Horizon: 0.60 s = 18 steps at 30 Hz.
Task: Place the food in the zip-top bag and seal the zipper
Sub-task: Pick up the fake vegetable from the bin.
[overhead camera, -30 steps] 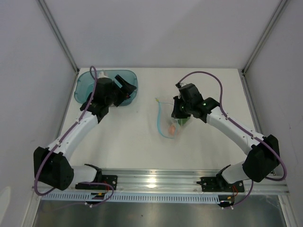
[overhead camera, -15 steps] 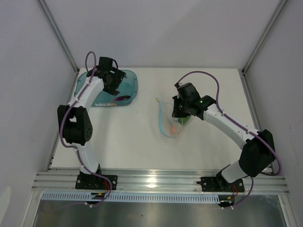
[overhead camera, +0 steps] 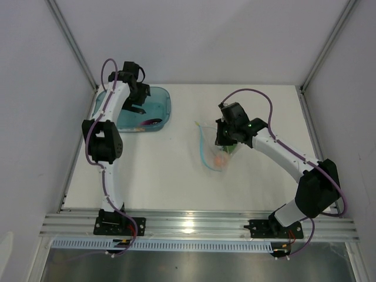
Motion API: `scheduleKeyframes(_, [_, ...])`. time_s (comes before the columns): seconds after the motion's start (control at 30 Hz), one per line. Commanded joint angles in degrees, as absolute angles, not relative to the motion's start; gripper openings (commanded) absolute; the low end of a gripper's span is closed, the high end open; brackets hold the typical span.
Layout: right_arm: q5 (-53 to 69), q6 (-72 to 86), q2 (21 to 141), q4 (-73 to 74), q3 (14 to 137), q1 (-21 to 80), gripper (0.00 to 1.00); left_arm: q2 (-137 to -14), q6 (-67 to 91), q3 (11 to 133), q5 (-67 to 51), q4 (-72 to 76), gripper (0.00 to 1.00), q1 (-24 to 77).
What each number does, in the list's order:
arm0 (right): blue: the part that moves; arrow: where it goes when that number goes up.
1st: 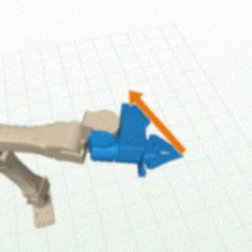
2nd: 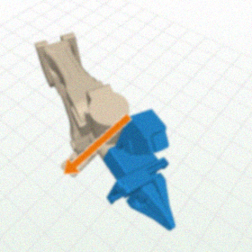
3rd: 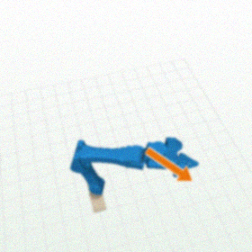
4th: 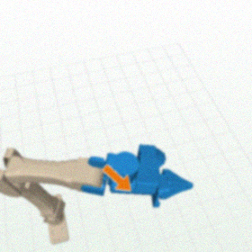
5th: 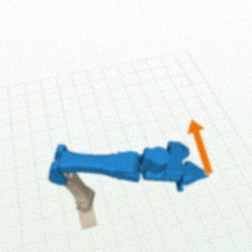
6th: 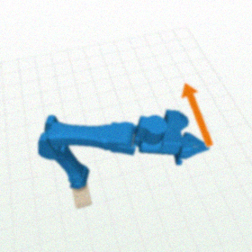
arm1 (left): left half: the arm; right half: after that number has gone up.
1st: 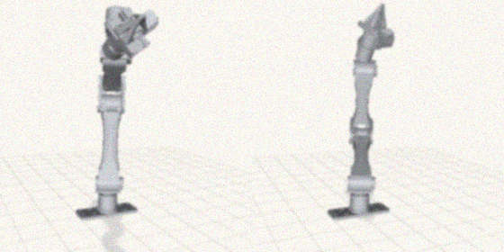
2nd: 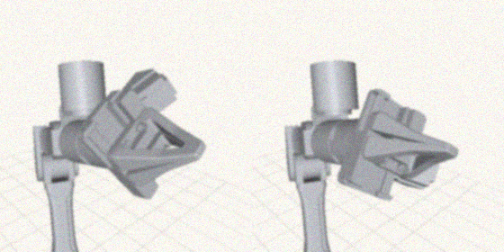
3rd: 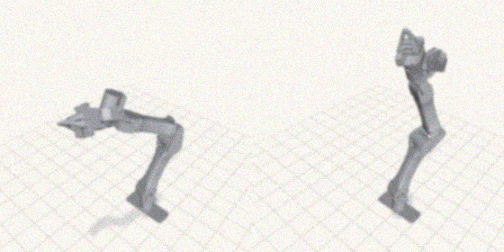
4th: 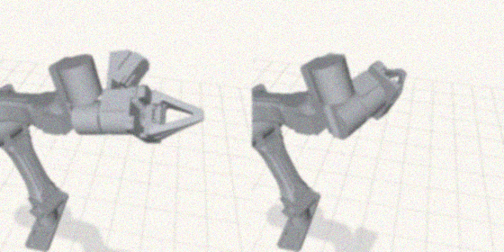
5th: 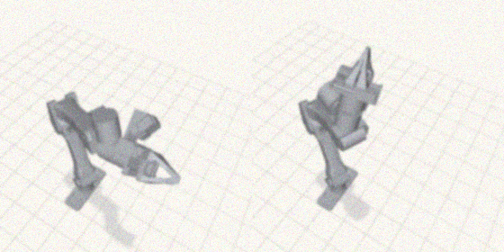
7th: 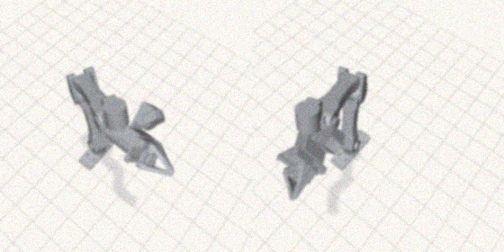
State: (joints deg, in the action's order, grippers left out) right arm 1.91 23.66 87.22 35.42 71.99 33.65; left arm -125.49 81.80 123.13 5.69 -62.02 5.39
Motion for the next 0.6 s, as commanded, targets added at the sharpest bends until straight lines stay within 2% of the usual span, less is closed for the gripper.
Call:
scheduleKeyframes(0.0, [1.8,23.3,87.4,33.8,71.4,33.4,0.00,-125.6,86.4,122.0,6.0,-66.1,0.86,4.8])
scheduleKeyframes(0.57, [2.3,23.4,85.7,33.0,69.2,33.2,0.00,-130.0,91.4,121.9,6.8,-69.6,0.84,4.7])
